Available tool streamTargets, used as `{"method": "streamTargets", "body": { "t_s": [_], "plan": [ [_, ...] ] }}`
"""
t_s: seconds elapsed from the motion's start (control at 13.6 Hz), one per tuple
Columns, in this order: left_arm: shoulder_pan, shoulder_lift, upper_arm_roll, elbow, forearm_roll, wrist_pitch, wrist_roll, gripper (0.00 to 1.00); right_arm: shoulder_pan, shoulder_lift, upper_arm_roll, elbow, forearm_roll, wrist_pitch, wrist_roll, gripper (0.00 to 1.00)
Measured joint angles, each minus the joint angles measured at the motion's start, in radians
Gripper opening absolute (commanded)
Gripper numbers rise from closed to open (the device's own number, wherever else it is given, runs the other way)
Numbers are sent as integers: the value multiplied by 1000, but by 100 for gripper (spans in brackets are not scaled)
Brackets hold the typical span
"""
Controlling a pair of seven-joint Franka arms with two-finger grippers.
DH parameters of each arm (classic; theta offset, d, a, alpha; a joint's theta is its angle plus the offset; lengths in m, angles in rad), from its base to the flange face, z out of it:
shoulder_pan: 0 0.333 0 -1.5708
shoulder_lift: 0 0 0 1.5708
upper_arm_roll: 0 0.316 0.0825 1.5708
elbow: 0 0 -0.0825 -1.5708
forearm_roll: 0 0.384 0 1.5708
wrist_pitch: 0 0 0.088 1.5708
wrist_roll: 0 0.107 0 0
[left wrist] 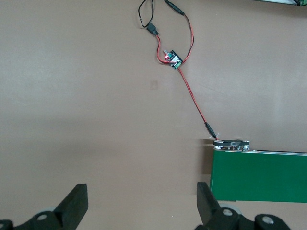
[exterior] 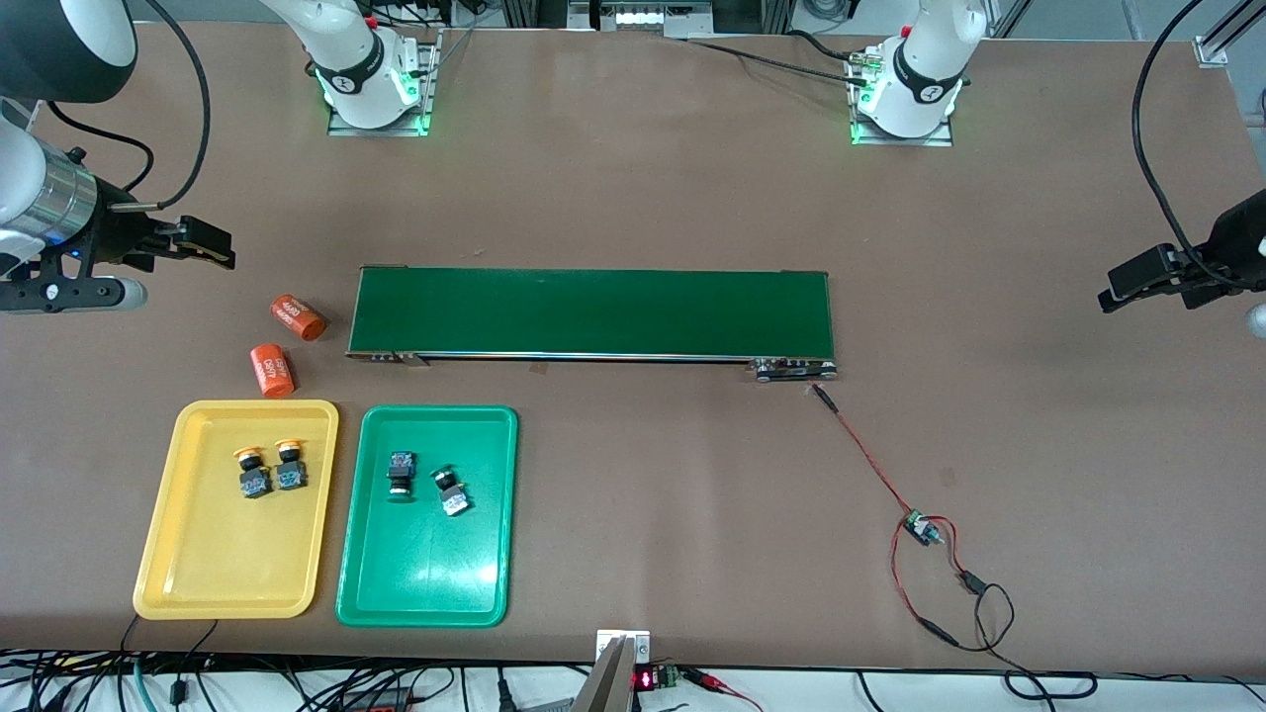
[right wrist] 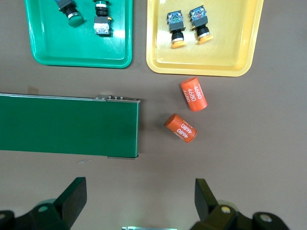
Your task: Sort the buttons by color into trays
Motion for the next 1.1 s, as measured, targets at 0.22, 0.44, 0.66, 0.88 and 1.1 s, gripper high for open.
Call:
{"method": "streamTargets", "body": {
  "t_s": [0.22, 0.44, 0.66, 0.88, 1.1],
  "plan": [
    [3, 0, 0, 0, 0, 0, 0, 100, 19, 0, -23, 0, 0, 0, 0, 100],
    [3, 0, 0, 0, 0, 0, 0, 100, 17, 1, -32, 0, 0, 3, -2, 100],
    [3, 1, 0, 0, 0, 0, 0, 100, 2, 9, -35, 0, 0, 8, -19, 100],
    [5, 1, 0, -1, 0, 0, 0, 100, -14, 10, -36, 2, 0, 13, -19, 100],
    [11, 2, 1, -2, 0, 0, 0, 100, -15, 10, -36, 8, 0, 25, -19, 100]
  ]
}}
